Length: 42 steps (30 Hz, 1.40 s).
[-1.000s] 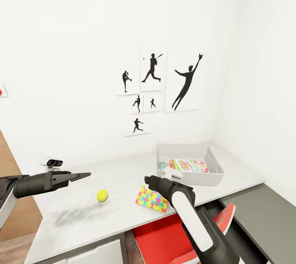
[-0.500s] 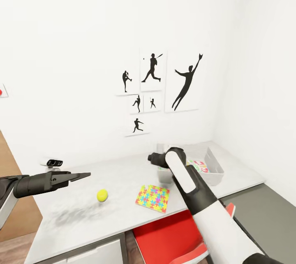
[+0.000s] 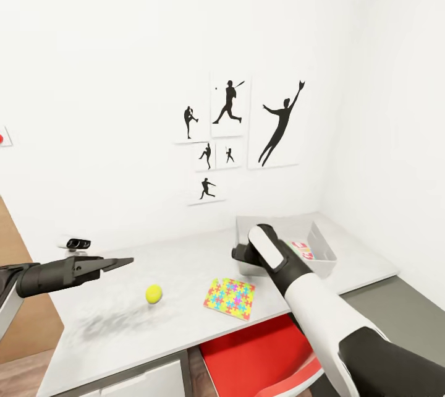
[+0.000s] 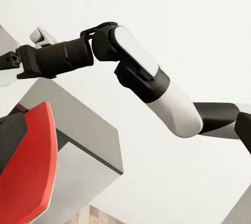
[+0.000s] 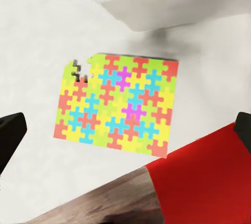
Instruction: Put all the toys in the child's room - the three board games (two on the bed and one on the table), the two jigsaw puzzles on the table, and the tennis ball on the table - inside the toy box on the table in the child's room.
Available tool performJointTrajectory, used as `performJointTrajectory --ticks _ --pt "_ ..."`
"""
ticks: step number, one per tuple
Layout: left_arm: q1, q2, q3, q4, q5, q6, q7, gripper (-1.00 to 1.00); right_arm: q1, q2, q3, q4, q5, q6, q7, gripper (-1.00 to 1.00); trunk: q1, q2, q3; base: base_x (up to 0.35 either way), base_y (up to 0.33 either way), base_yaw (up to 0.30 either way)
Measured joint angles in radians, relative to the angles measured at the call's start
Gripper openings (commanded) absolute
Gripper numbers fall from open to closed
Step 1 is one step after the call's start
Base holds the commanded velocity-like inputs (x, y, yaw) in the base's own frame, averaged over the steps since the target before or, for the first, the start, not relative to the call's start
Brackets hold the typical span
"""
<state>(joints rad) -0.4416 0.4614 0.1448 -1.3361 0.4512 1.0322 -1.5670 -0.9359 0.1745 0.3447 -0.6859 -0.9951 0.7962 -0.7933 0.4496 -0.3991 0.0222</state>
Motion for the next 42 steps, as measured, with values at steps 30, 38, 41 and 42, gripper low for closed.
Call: performJointTrajectory --ticks 30,38,41,42 --pt "0.000 0.000 0.008 0.000 0.000 0.000 0.000 1.00 0.013 0.000 0.143 0.218 0.021 -0.406 0.239 1.00 0.000 0.000 -0.011 -0.010 0.028 0.018" --pt "0.000 0.001 0.009 0.001 0.000 -0.001 0.000 1.00 0.013 0.000 0.144 0.223 0.020 -0.451 0.239 1.00 0.000 0.000 -0.024 0.000 0.000 0.069" --pt "0.000 0.002 0.013 0.001 0.000 -0.001 0.000 1.00 0.013 0.000 0.146 0.224 0.020 -0.479 0.239 1.00 0.000 0.000 -0.029 0.000 0.000 0.069" --pt "0.000 0.003 0.014 0.002 0.000 -0.001 0.000 1.00 0.013 0.000 0.146 0.226 0.020 -0.490 0.239 1.00 0.000 0.000 -0.030 0.000 0.000 0.069"
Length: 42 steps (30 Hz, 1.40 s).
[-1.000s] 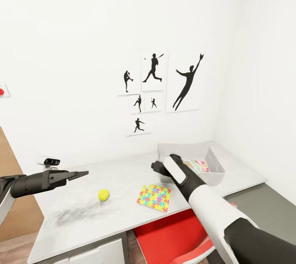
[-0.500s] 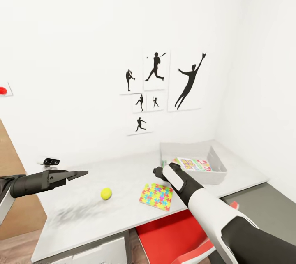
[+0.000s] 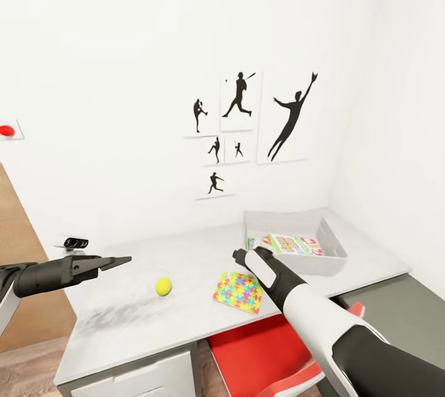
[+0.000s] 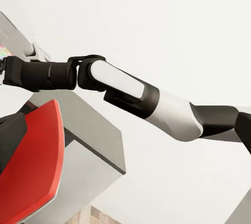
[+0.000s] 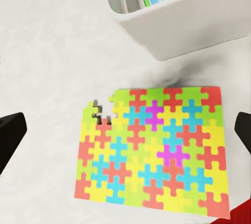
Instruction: Put all the toys in the child's room - the three board games (two on the bed and one on the table), the two jigsaw puzzles on the table, and the tennis ball on the table - inside the toy box on the table in the child's room.
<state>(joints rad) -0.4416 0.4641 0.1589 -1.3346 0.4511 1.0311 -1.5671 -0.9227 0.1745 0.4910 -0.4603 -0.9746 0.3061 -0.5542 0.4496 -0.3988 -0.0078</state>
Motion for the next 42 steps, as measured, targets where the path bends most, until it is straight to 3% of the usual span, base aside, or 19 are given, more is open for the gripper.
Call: performJointTrajectory --ticks 7,14,20,28,42 --pt "0.000 0.000 0.003 0.000 0.000 0.000 0.000 1.00 0.000 0.000 0.000 0.048 0.005 -0.024 0.000 1.00 0.000 0.001 -0.010 -0.065 0.022 0.069" --pt "0.000 0.000 0.005 0.000 -0.001 0.000 0.000 1.00 0.001 0.000 -0.001 0.057 0.055 -0.029 0.000 1.00 0.000 0.001 -0.021 -0.045 0.016 0.066" --pt "0.000 0.000 0.007 0.000 -0.002 0.000 0.000 1.00 0.001 0.000 0.001 0.057 0.068 -0.098 0.000 1.00 0.000 0.001 -0.030 -0.004 0.001 0.064" --pt "0.000 0.000 0.007 0.000 -0.003 0.000 0.000 1.00 0.001 0.000 -0.004 0.057 0.139 -0.133 0.001 1.00 0.000 0.001 -0.043 0.000 0.000 0.064" --pt "0.001 0.000 0.007 0.000 -0.003 0.000 0.000 1.00 0.000 -0.004 -0.010 0.060 0.149 -0.159 0.002 1.00 0.000 0.001 -0.066 0.005 0.000 0.064"
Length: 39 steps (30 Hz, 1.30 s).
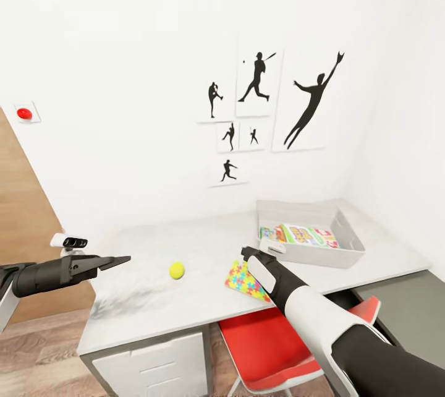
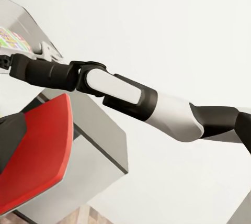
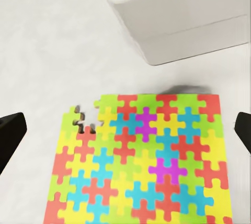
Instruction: Put all the toys in the child's room - the three board games (two on the bed and one on the table), the two jigsaw puzzles on the table, and the tennis ball on the table - inside the toy box on the table in the child's room.
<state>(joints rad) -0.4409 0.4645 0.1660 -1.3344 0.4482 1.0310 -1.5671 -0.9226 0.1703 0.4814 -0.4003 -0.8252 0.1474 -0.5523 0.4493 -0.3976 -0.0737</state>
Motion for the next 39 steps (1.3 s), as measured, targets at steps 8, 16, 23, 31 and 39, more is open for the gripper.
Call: performJointTrajectory --ticks 8,16,23,31,39 --pt "0.000 0.000 0.000 0.000 0.000 -0.001 0.000 1.00 -0.001 -0.006 -0.001 0.000 0.000 0.000 0.000 1.00 0.000 0.000 -0.013 0.010 -0.002 0.064" --pt "0.000 0.000 0.000 0.000 0.000 -0.002 0.000 1.00 0.000 -0.021 -0.001 0.000 0.000 -0.001 0.000 1.00 0.000 0.000 -0.026 0.000 -0.130 0.064" --pt "0.000 0.000 0.000 0.000 0.000 -0.002 0.000 1.00 0.000 -0.027 0.000 0.000 0.000 0.000 0.000 1.00 0.000 0.000 -0.037 -0.063 -0.057 0.064" --pt "0.000 0.000 0.000 0.000 0.000 -0.002 0.000 1.00 0.000 -0.027 0.000 0.000 0.000 -0.001 0.000 1.00 0.000 0.000 -0.050 -0.062 -0.035 0.040" --pt "0.000 0.000 0.000 0.000 0.000 -0.002 0.000 1.00 -0.001 -0.028 -0.001 0.000 0.000 -0.001 0.000 1.00 0.000 0.000 -0.063 -0.011 -0.189 0.003"
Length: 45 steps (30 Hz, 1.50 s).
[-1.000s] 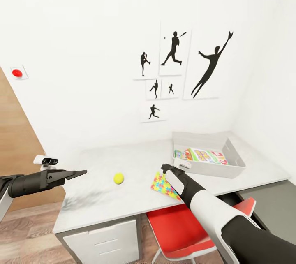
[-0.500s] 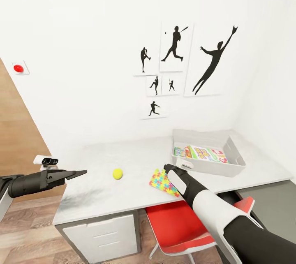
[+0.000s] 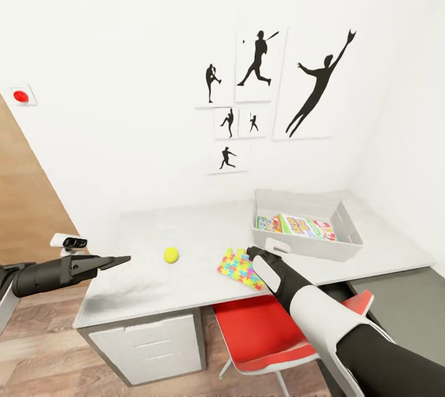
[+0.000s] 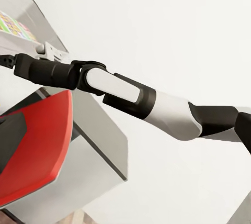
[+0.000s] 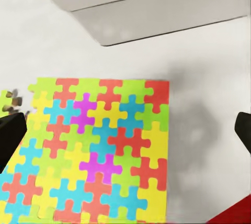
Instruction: Put all the toys in the child's room - the three board games (two on the bed and one on the table), the two jigsaw puzzles on the table, and the tennis ball on the table - inside the toy box on the table in the child's room.
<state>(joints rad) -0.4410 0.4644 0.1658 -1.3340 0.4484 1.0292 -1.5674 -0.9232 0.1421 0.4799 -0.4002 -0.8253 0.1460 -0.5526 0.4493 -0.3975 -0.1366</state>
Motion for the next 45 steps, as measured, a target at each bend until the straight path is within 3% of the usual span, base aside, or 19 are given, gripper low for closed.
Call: performJointTrajectory --ticks 45 --pt "0.000 0.000 0.000 0.000 0.000 0.000 0.000 1.00 -0.001 0.001 -0.006 0.000 -0.005 0.013 0.009 1.00 0.000 0.000 -0.073 0.000 -0.004 0.000"
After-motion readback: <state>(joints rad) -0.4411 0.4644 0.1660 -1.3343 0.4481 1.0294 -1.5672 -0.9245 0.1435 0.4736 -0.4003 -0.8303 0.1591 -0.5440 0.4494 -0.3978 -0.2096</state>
